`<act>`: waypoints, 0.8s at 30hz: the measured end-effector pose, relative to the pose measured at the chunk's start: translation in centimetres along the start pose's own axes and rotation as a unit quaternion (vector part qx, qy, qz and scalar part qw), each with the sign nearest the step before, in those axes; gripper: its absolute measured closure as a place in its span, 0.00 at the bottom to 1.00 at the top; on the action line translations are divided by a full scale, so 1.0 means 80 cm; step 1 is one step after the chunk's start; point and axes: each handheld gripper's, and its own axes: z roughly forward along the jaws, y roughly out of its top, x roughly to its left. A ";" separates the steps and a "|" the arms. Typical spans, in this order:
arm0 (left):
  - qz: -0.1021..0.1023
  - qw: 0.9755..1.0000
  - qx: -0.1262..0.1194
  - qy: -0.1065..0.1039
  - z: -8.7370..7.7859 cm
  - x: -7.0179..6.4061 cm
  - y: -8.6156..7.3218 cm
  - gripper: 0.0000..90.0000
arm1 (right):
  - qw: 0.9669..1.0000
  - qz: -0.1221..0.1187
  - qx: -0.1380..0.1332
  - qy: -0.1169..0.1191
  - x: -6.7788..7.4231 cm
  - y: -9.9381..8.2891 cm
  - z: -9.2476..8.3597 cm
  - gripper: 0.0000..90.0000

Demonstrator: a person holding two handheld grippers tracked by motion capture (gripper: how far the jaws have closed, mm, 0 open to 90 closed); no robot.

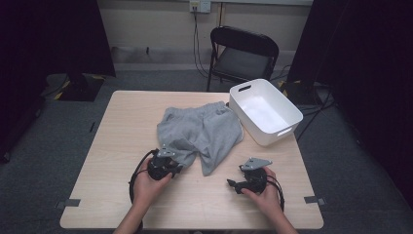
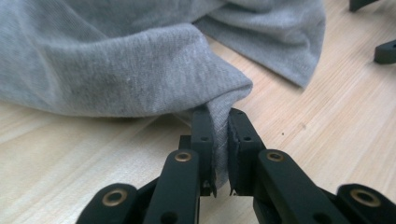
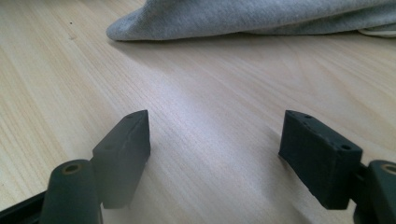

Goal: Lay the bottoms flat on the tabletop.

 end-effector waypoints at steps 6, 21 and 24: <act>-0.009 1.000 -0.005 -0.006 -0.009 0.004 0.005 0.92 | 1.000 0.000 0.000 0.000 0.000 0.000 0.000 0.27; -0.002 1.000 -0.004 -0.006 -0.024 0.007 0.022 0.93 | 1.000 0.000 0.000 0.000 0.000 0.000 0.000 0.27; -0.006 1.000 -0.010 -0.008 -0.030 0.007 0.026 0.93 | 1.000 0.000 0.000 0.000 0.000 0.000 0.000 0.27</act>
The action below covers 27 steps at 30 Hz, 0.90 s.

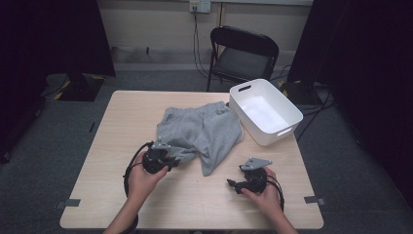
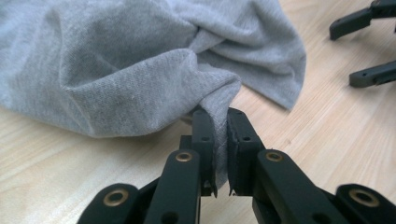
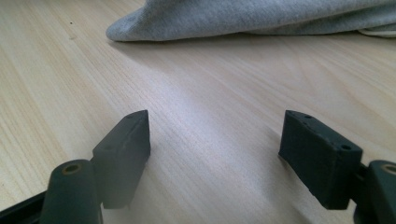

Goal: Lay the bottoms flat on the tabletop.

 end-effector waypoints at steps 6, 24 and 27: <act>0.003 1.000 -0.012 0.002 -0.013 0.000 0.005 0.93 | 1.000 0.000 0.000 0.000 0.000 0.000 0.000 0.27; 0.003 1.000 -0.027 0.013 -0.037 0.008 0.021 0.93 | 1.000 0.001 0.000 -0.001 0.000 0.001 0.000 0.27; 0.003 0.999 -0.031 0.015 -0.040 0.009 0.024 0.93 | 1.000 0.001 0.000 -0.001 0.000 0.001 0.000 0.27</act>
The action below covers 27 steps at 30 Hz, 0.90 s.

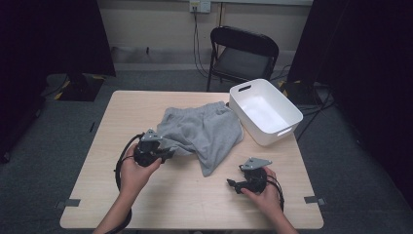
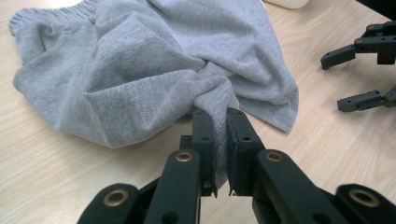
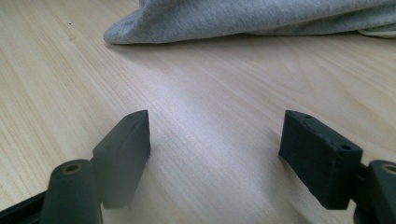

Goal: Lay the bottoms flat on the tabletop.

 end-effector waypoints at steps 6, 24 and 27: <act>-0.003 1.000 -0.006 -0.002 -0.003 0.002 0.010 0.93 | 1.000 0.000 0.000 0.000 0.000 0.000 0.000 0.27; -0.003 1.000 -0.015 0.005 -0.013 0.007 0.029 0.93 | 0.999 0.023 -0.016 0.021 0.009 0.018 0.003 0.31; -0.006 1.000 -0.016 0.005 -0.012 0.007 0.028 0.93 | 0.999 0.024 -0.021 0.033 0.015 0.027 0.006 0.38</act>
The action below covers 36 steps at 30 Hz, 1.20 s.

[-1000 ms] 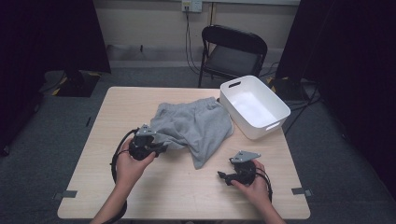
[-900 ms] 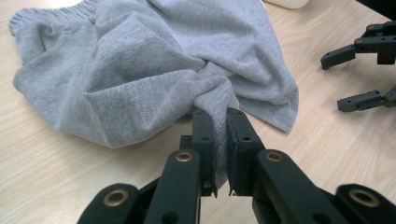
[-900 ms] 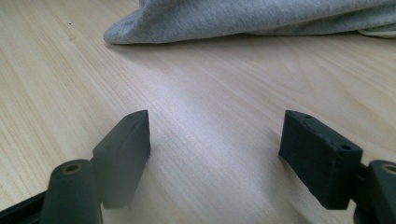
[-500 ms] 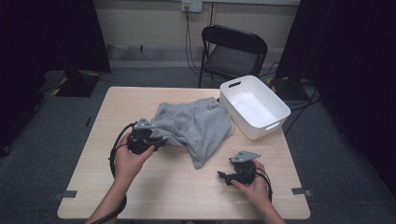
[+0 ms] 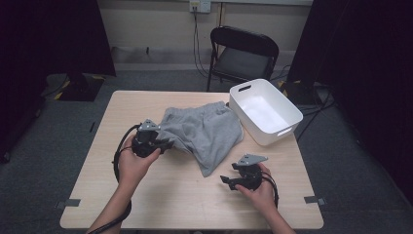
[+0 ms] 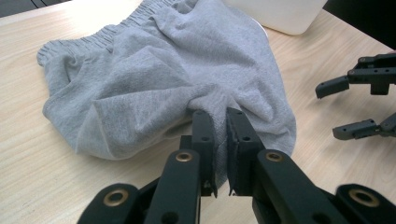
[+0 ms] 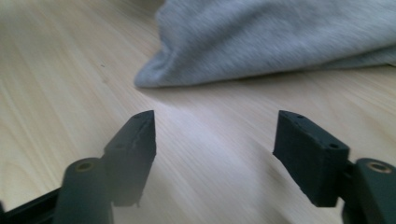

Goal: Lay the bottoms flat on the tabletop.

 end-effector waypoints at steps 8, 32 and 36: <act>0.000 1.000 0.000 -0.004 -0.001 0.000 -0.002 0.93 | 1.000 -0.008 0.000 0.029 0.020 0.016 0.023 0.43; -0.007 1.000 -0.011 0.007 -0.023 0.015 -0.002 0.93 | 0.999 -0.008 0.018 -0.034 0.001 0.036 0.041 0.89; -0.013 1.000 -0.016 0.016 -0.034 0.024 -0.001 0.93 | 0.999 0.006 0.001 -0.034 -0.013 0.036 0.018 0.89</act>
